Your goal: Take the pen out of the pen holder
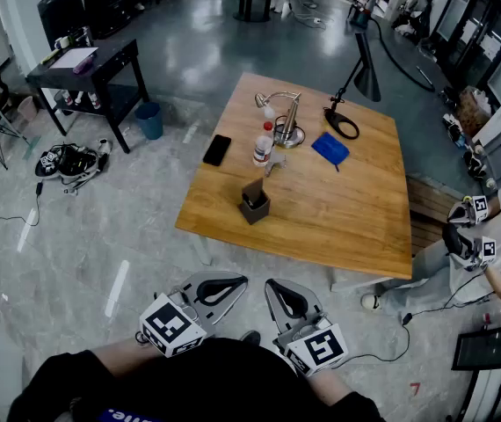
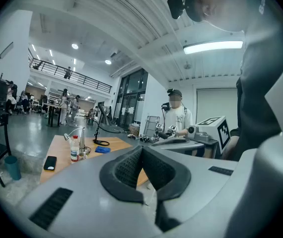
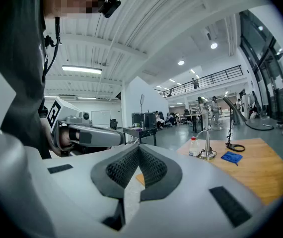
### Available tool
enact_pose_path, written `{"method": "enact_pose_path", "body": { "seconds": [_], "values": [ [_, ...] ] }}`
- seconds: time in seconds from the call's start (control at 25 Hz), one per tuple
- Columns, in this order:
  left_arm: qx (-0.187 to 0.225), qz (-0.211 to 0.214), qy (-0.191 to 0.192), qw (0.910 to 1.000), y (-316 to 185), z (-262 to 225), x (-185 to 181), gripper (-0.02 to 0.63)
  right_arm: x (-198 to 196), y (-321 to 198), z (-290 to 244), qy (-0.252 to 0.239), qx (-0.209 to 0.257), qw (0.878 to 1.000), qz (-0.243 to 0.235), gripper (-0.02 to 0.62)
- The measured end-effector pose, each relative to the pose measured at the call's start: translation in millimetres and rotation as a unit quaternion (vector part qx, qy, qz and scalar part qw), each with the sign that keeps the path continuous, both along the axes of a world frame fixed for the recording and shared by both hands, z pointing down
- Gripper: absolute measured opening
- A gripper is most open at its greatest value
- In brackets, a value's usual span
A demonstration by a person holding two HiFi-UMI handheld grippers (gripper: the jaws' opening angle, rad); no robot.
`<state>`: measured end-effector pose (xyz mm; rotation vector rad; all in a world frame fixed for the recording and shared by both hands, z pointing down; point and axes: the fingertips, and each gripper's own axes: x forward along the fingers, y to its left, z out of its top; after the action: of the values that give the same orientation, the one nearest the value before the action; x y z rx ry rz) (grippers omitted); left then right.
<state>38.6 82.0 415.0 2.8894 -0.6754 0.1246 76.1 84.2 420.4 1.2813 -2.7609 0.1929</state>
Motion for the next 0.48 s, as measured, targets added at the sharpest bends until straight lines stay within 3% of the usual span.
{"method": "enact_pose_path", "body": {
  "seconds": [0.48],
  "values": [
    [0.0, -0.012, -0.005, 0.9999, -10, 4, 10, 0.009, 8, -9, 3, -0.012, 0.003, 1.0, -0.013, 0.005]
  ]
}}
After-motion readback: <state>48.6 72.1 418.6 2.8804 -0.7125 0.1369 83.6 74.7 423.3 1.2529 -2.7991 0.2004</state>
